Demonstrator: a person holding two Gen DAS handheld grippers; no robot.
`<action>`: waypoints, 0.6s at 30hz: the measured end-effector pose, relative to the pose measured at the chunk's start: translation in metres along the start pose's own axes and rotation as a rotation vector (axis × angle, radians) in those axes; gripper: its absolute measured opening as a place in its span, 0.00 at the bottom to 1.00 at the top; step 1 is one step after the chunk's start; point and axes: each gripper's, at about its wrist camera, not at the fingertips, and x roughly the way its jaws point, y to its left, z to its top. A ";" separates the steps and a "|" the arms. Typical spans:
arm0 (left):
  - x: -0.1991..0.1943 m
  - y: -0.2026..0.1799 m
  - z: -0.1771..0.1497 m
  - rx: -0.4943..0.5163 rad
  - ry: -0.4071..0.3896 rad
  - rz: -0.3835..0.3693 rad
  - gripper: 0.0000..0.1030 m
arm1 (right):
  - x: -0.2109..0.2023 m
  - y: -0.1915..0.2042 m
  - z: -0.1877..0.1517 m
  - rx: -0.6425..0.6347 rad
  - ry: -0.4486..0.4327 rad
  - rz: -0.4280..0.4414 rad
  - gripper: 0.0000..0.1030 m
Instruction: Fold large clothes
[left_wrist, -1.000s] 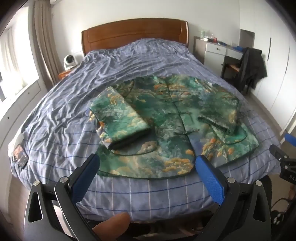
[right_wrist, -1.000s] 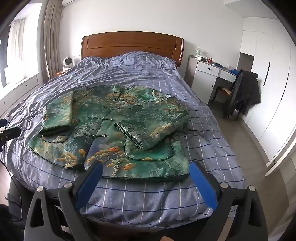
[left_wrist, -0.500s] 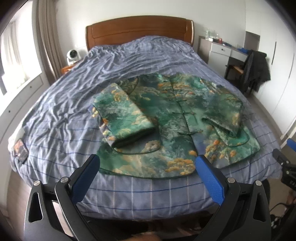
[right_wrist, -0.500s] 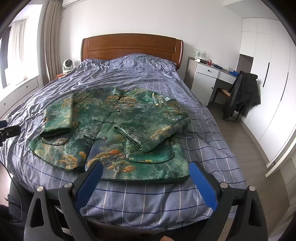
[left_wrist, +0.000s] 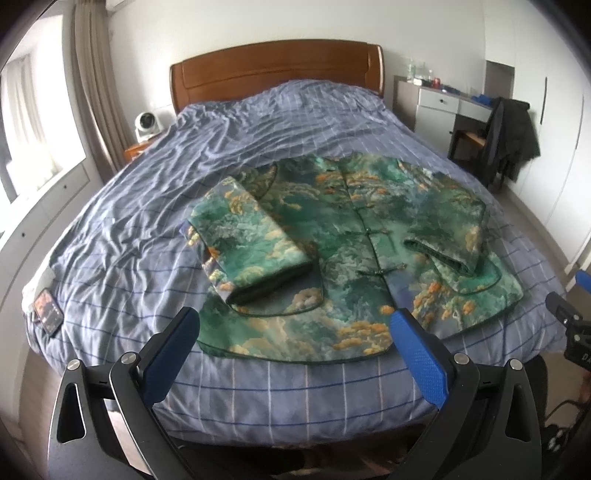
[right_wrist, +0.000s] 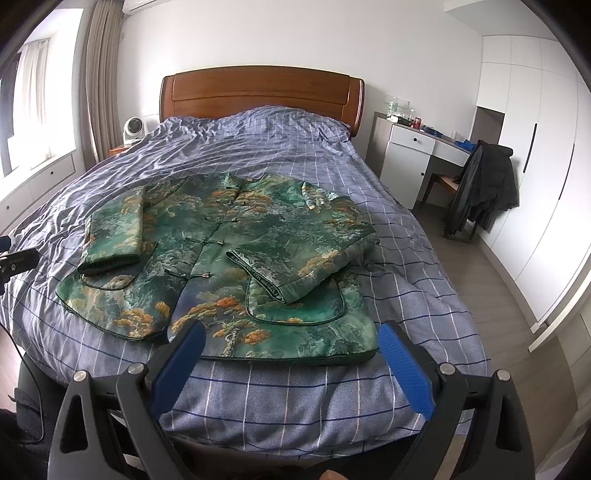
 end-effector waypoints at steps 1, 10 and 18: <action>0.000 -0.001 0.000 0.005 -0.001 0.004 1.00 | 0.000 0.000 0.000 0.000 0.001 0.001 0.94; 0.002 -0.004 0.001 0.020 0.006 0.000 1.00 | 0.001 0.000 0.000 0.002 0.005 0.000 0.94; 0.001 -0.006 0.001 0.032 0.000 0.004 1.00 | 0.003 0.000 0.000 0.000 0.008 0.004 0.94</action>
